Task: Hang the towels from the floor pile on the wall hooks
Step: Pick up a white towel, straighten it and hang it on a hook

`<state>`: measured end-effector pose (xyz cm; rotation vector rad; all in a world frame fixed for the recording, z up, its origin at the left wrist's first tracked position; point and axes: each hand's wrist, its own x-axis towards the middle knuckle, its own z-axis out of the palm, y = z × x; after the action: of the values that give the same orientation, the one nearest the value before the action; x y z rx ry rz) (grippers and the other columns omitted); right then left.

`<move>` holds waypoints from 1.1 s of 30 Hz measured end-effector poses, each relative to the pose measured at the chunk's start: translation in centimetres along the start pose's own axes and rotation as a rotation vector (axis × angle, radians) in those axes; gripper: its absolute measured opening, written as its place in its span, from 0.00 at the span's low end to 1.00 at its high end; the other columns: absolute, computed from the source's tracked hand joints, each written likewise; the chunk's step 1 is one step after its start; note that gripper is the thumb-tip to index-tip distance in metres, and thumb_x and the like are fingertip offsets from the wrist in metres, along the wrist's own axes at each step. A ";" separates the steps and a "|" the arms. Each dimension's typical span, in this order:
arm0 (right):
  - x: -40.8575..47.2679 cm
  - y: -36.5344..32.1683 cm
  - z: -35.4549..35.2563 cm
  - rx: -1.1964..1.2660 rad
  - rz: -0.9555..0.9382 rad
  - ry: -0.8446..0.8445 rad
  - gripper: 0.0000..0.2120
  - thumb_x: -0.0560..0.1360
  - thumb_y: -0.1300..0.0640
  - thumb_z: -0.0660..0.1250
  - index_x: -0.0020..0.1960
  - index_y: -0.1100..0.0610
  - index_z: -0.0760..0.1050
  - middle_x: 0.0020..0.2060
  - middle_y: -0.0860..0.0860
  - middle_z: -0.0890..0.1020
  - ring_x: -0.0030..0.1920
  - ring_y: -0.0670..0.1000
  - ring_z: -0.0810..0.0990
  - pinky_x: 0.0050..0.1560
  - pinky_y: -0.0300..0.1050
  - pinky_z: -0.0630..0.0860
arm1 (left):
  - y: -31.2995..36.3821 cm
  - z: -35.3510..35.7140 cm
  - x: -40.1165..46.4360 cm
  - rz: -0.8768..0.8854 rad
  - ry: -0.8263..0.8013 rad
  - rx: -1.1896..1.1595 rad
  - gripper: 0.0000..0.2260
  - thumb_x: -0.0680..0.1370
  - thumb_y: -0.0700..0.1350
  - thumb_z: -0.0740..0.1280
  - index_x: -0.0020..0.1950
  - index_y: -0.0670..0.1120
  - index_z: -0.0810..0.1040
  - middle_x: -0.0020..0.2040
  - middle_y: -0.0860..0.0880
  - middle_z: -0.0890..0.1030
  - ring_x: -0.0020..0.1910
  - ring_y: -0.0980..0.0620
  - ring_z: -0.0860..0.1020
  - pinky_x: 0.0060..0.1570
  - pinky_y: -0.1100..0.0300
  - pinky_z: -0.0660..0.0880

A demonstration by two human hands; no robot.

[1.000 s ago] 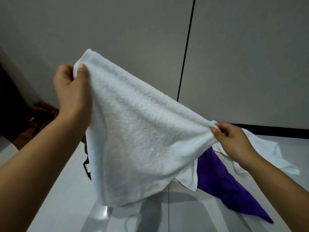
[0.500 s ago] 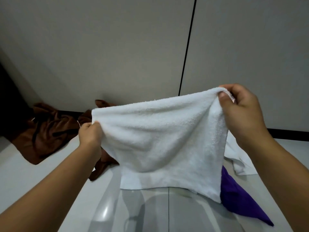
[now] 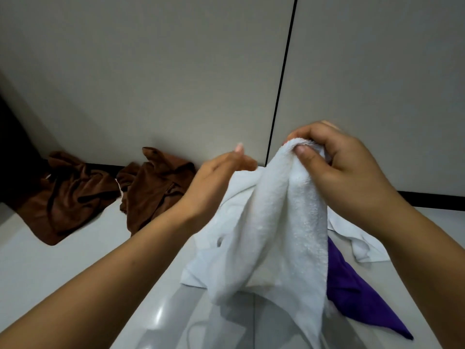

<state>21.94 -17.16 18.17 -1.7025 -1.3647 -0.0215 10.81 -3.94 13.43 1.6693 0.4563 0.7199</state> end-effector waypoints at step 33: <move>-0.7 3.3 -0.8 -0.413 -0.045 0.086 0.08 0.79 0.61 0.60 0.53 0.58 0.77 0.43 0.46 0.72 0.41 0.45 0.73 0.44 0.32 0.69 | -5.1 -1.1 -1.5 0.042 0.310 0.450 0.28 0.69 0.67 0.61 0.32 0.41 0.72 0.28 0.48 0.74 0.29 0.51 0.72 0.33 0.51 0.71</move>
<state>24.64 -18.10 16.17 -1.9809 -1.4006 -0.4232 9.40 -2.91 8.27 1.9956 0.8537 0.9637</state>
